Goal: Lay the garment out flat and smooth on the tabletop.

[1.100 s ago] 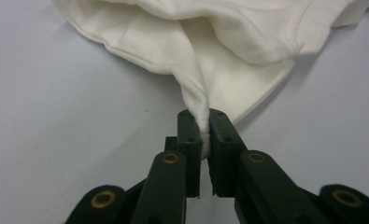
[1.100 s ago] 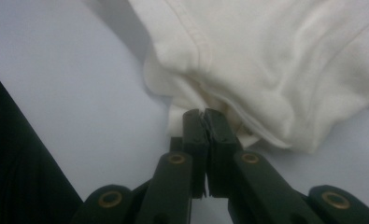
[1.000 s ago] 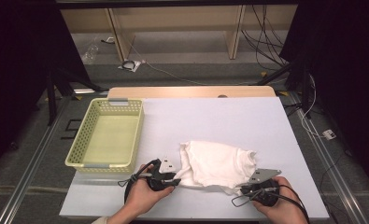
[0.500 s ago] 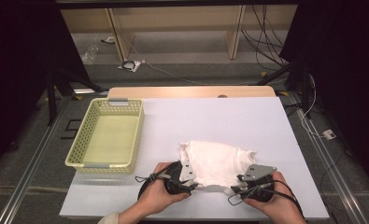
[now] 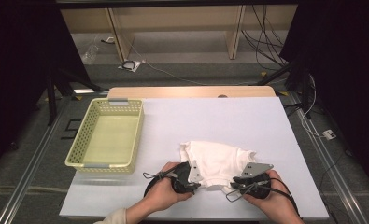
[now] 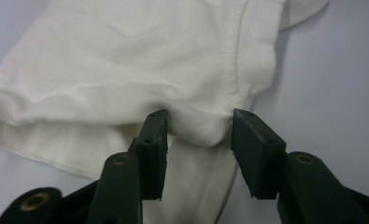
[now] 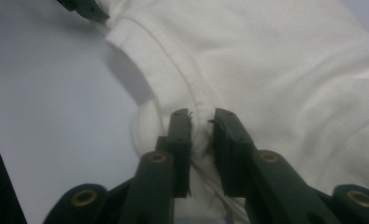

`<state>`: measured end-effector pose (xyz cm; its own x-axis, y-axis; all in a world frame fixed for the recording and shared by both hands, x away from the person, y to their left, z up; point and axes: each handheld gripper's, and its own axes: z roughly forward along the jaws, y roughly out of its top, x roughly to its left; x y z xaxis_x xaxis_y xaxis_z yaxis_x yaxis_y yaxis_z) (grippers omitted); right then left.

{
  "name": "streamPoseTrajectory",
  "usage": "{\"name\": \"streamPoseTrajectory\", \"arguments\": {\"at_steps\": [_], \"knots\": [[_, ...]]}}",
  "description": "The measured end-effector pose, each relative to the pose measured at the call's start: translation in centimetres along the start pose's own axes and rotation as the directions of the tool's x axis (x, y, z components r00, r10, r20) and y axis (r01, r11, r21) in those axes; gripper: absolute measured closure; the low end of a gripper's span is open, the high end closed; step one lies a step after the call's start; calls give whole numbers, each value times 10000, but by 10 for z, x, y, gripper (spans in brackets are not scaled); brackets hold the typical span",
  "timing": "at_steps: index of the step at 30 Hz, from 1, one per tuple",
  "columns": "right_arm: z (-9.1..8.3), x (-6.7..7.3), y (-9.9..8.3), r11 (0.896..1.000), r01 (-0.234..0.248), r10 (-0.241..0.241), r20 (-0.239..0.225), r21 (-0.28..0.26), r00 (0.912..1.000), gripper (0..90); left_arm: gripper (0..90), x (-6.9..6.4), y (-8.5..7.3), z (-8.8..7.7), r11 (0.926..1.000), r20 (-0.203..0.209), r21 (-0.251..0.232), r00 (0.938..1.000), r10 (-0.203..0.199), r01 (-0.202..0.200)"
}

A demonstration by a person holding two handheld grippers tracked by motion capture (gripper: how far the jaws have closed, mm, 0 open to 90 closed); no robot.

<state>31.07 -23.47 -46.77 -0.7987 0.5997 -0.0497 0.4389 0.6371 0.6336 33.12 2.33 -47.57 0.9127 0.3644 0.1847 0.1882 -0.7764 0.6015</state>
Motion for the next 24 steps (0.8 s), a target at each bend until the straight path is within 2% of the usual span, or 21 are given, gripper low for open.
{"name": "streamPoseTrajectory", "arguments": {"at_steps": [6,11,16,23,24], "knots": [[0,-1,2,9998,-126,128,-129,147,9998,838,698,0,2,2,9997,232,195,9996,-154,150],[-2,0,3,9998,-176,177,-69,109,9998,855,818,-1,3,0,9992,111,189,9993,-344,342],[-6,-1,5,9997,-249,250,11,-62,9997,857,841,3,7,-10,9958,244,-255,9959,-871,877],[-13,-3,10,9990,-260,267,213,-354,9994,857,853,8,13,-19,9934,76,-601,9952,-977,980],[-15,-3,11,9985,-329,340,249,-445,9991,860,857,10,15,-21,9902,102,-687,9926,-1213,1217]]}}
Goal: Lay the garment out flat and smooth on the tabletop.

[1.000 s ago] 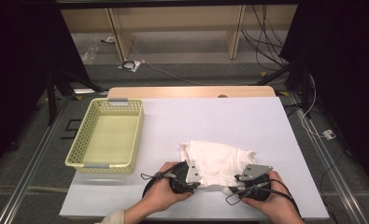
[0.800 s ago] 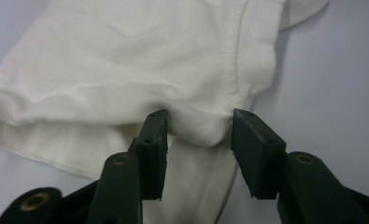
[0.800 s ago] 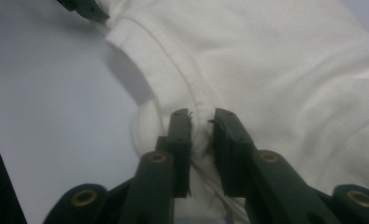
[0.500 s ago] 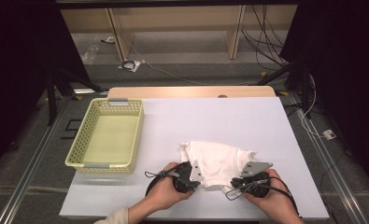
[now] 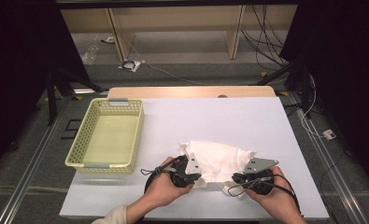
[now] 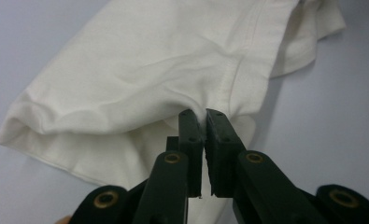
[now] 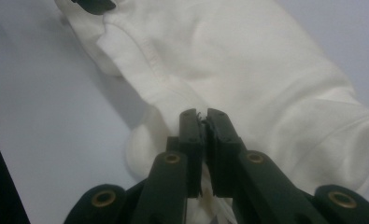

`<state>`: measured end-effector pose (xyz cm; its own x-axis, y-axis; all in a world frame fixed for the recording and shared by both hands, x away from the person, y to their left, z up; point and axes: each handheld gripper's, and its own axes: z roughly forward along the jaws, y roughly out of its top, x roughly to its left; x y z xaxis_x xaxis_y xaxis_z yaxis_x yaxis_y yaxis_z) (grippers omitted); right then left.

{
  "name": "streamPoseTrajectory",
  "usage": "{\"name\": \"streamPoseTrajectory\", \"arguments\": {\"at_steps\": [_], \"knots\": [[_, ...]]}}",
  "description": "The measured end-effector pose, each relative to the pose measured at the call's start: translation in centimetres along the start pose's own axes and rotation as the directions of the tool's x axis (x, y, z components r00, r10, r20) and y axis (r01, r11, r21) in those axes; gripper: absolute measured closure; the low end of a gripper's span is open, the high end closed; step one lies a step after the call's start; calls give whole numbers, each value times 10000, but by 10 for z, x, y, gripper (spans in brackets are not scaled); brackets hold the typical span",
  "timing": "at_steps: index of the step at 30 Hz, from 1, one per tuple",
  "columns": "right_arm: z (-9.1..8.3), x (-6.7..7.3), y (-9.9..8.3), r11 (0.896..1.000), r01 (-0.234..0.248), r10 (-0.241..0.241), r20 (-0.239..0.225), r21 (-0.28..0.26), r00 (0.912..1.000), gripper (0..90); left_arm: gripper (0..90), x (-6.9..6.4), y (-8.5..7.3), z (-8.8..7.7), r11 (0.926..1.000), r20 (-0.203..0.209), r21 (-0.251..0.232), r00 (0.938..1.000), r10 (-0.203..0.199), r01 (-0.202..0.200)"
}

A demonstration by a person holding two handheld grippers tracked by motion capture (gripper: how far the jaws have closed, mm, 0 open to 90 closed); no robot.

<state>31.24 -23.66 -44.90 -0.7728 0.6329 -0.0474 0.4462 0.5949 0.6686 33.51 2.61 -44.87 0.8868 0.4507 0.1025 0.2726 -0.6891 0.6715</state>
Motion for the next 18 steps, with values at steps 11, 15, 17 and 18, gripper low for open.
{"name": "streamPoseTrajectory", "arguments": {"at_steps": [11,15,17,18], "knots": [[-13,-7,8,9927,-346,431,715,-1159,9965,865,869,17,10,-11,9919,-520,-1191,9974,-499,434],[-20,-13,17,9839,-346,553,1147,-1753,9919,865,871,24,16,-16,9840,-713,-1682,9949,-715,587],[-22,-16,22,9782,-375,655,1322,-2041,9891,866,871,28,20,-18,9791,-812,-1934,9935,-794,624],[-23,-18,25,9752,-371,693,1416,-2184,9875,866,872,28,20,-18,9791,-812,-1934,9935,-794,624]]}}
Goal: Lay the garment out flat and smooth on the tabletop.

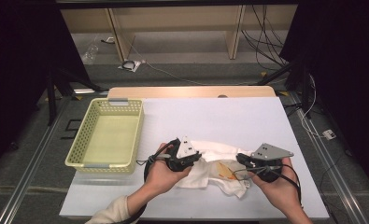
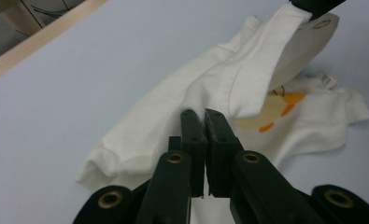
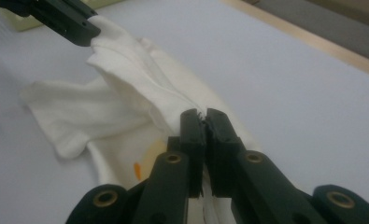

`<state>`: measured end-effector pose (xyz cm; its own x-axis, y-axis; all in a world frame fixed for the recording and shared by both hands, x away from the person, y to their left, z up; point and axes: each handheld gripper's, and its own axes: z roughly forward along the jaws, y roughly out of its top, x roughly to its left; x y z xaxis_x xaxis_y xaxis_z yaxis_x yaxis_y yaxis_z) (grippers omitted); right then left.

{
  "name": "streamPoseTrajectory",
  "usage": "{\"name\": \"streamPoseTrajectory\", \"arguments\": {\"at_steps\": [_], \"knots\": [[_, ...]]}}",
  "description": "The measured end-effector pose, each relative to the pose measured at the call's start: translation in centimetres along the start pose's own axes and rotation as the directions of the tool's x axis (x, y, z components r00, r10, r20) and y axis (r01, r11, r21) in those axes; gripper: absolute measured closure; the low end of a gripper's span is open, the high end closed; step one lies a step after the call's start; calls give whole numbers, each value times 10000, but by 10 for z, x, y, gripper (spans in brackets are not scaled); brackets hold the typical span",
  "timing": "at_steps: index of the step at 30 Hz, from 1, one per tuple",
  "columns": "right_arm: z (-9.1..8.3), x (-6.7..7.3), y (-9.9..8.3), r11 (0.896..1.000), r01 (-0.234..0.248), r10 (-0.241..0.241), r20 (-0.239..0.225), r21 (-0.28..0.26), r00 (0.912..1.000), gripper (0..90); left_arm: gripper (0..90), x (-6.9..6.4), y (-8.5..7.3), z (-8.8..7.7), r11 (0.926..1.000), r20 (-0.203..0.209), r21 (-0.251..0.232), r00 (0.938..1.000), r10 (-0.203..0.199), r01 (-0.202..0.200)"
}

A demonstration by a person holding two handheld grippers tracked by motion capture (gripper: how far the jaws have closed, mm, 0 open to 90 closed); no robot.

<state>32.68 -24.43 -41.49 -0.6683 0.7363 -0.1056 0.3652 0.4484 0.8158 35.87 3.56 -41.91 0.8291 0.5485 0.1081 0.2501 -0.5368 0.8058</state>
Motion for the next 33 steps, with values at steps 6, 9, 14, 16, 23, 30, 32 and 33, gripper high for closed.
{"name": "streamPoseTrajectory", "arguments": {"at_steps": [6,9,14,16,23,30,32,33], "knots": [[1,-10,18,9984,-46,66,353,-566,9994,867,873,16,16,-2,9972,-369,-745,9993,-44,16],[2,-15,27,9962,-58,105,539,-869,9985,867,873,20,22,-3,9962,-438,-868,9990,-76,38],[1,-20,38,9926,-106,205,803,-1210,9966,868,872,25,28,-4,9936,-553,-1127,9983,-182,119],[1,-22,42,9909,-119,244,924,-1341,9954,867,872,25,29,-4,9929,-584,-1183,9981,-220,149],[1,-25,45,9873,-207,407,1244,-1578,9914,868,872,30,37,-2,9888,-752,-1489,9969,-222,108],[2,-34,49,9814,-338,635,1537,-1890,9861,868,872,35,47,1,9844,-877,-1757,9958,-254,97],[2,-37,52,9797,-362,682,1581,-1972,9851,868,872,37,50,2,9832,-908,-1824,9955,-265,95],[2,-38,53,9784,-382,716,1595,-2032,9846,868,873,37,51,2,9824,-925,-1867,9953,-294,116]]}}
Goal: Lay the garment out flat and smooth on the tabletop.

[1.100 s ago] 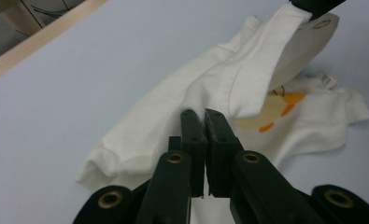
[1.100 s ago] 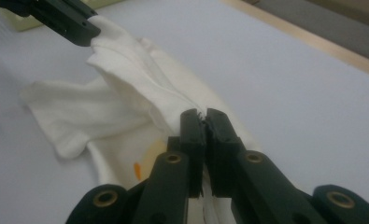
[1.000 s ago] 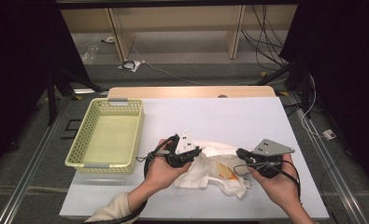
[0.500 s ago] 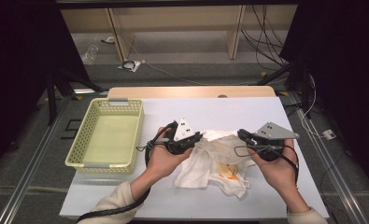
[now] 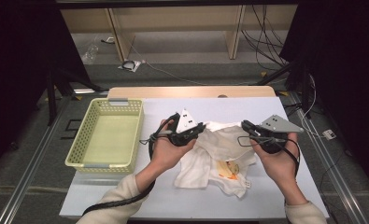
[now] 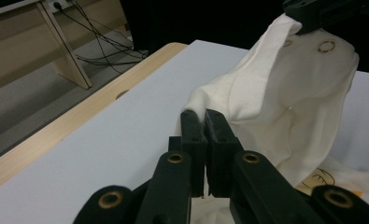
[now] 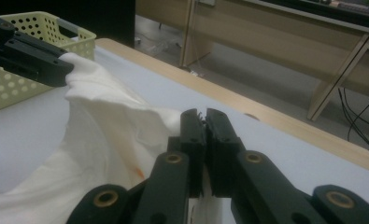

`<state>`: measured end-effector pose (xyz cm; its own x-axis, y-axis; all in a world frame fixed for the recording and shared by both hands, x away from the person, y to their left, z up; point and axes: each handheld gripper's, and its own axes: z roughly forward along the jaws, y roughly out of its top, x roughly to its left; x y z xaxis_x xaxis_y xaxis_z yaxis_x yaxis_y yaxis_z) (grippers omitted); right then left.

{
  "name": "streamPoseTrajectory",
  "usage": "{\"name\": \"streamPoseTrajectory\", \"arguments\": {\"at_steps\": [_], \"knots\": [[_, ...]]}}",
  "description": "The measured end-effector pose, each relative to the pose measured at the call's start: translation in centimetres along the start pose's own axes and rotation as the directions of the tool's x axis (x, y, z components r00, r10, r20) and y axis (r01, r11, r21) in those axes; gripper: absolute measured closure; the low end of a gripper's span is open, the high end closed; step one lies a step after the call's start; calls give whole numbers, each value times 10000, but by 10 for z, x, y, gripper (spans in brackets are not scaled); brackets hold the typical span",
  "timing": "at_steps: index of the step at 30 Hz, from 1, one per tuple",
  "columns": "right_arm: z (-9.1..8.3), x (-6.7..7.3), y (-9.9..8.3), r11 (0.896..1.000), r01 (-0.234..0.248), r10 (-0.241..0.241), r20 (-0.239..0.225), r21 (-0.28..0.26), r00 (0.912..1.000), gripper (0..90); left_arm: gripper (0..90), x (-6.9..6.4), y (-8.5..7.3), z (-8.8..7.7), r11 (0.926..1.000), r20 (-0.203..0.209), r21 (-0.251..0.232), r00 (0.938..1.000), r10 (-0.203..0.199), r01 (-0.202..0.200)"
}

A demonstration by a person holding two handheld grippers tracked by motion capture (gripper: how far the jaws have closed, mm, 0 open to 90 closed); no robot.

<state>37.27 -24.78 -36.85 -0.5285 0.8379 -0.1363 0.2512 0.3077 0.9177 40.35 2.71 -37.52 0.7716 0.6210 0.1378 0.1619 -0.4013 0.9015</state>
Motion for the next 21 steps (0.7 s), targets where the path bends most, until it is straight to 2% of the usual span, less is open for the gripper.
{"name": "streamPoseTrajectory", "arguments": {"at_steps": [5,13,21], "knots": [[4,-5,5,9998,-83,85,123,-163,9999,868,872,3,3,2,9999,-102,-121,9999,-82,81],[4,-3,7,9997,-35,38,126,-225,9999,868,872,3,2,-1,9996,-175,-273,9998,-36,31],[12,-9,14,9993,-161,170,276,-336,9995,868,873,11,9,5,9986,-310,-406,9989,-340,327]]}}
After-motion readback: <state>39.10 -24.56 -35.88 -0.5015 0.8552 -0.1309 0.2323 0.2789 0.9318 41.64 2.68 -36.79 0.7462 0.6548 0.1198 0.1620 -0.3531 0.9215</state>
